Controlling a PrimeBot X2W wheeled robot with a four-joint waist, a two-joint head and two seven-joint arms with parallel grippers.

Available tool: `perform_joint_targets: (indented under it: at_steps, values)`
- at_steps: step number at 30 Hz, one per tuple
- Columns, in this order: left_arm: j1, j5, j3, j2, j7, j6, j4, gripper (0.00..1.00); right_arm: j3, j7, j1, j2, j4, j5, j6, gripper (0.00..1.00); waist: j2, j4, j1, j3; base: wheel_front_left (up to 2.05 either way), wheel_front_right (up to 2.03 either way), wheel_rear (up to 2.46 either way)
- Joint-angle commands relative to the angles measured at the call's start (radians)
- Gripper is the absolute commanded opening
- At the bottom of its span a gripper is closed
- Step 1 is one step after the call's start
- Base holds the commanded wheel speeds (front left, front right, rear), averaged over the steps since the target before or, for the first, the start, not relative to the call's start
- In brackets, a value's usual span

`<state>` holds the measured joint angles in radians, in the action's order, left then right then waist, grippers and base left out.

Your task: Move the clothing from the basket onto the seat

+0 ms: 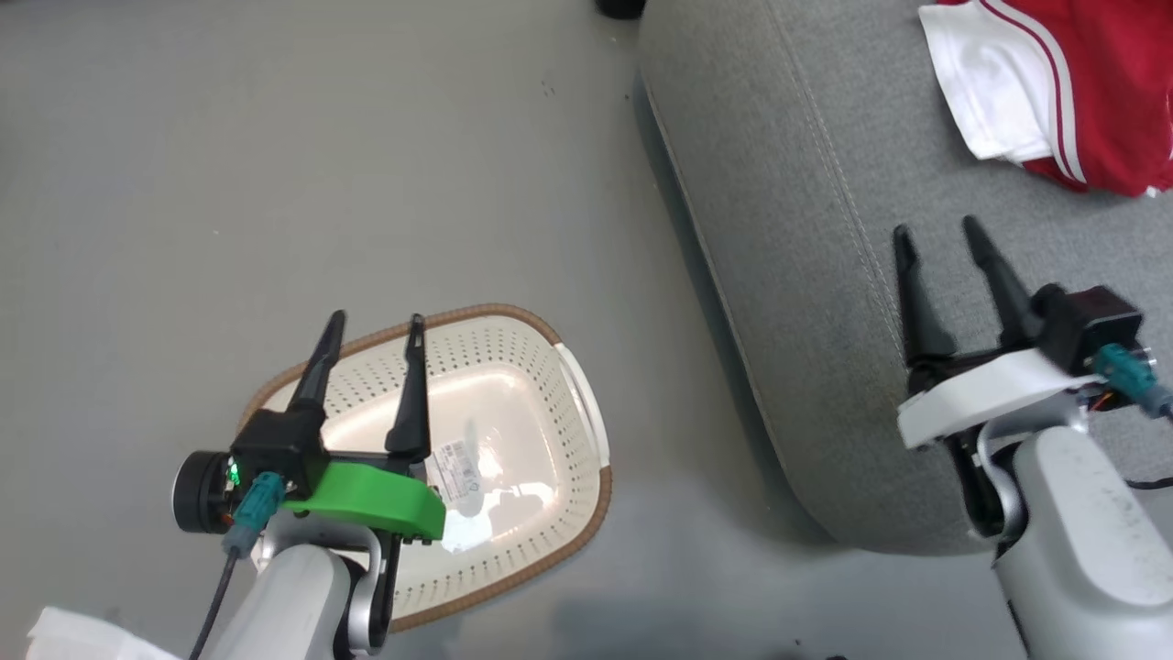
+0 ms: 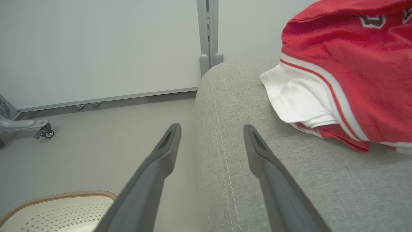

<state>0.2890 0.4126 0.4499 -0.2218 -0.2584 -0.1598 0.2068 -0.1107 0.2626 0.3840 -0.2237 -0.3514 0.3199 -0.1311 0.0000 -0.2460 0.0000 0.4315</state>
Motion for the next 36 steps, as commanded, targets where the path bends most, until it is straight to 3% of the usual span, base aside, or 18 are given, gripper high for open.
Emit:
perform_joint_targets:
  at_steps: [1,8,13,19,27,36]
  values:
    - [-0.033,0.005,-0.037,0.02,-0.007,0.009,-0.006,1.0,-0.032,0.003,-0.03,0.007,0.011,-0.009,0.001,1.0,0.0,0.134,0.0,-0.163,0.0,0.0,0.0]
    - [-0.17,-0.024,-0.203,0.097,-0.007,0.107,-0.014,1.0,-0.179,0.003,-0.108,0.028,0.069,-0.056,0.001,1.0,0.0,0.184,0.0,-0.274,0.0,0.0,0.0]
    - [-0.282,-0.09,-0.331,0.142,-0.006,0.172,-0.068,1.0,-0.171,0.003,-0.192,0.045,0.137,-0.08,0.001,1.0,0.0,0.21,0.0,-0.344,0.0,0.0,0.0]
    - [-0.407,-0.177,-0.434,0.167,-0.006,0.215,-0.163,1.0,-0.132,0.003,-0.311,0.063,0.186,-0.119,0.001,1.0,0.0,0.214,0.0,-0.416,0.0,0.0,0.0]
    - [-0.536,-0.197,-0.448,0.17,-0.006,0.235,-0.253,1.0,-0.1,0.003,-0.422,0.077,0.269,-0.142,0.001,1.0,0.0,0.203,0.0,-0.469,0.0,0.0,0.0]
    - [-0.568,-0.197,-0.439,0.171,-0.006,0.247,-0.232,1.0,-0.089,0.003,-0.463,0.089,0.284,-0.158,0.001,1.0,0.0,0.205,0.0,-0.482,0.0,0.0,0.0]
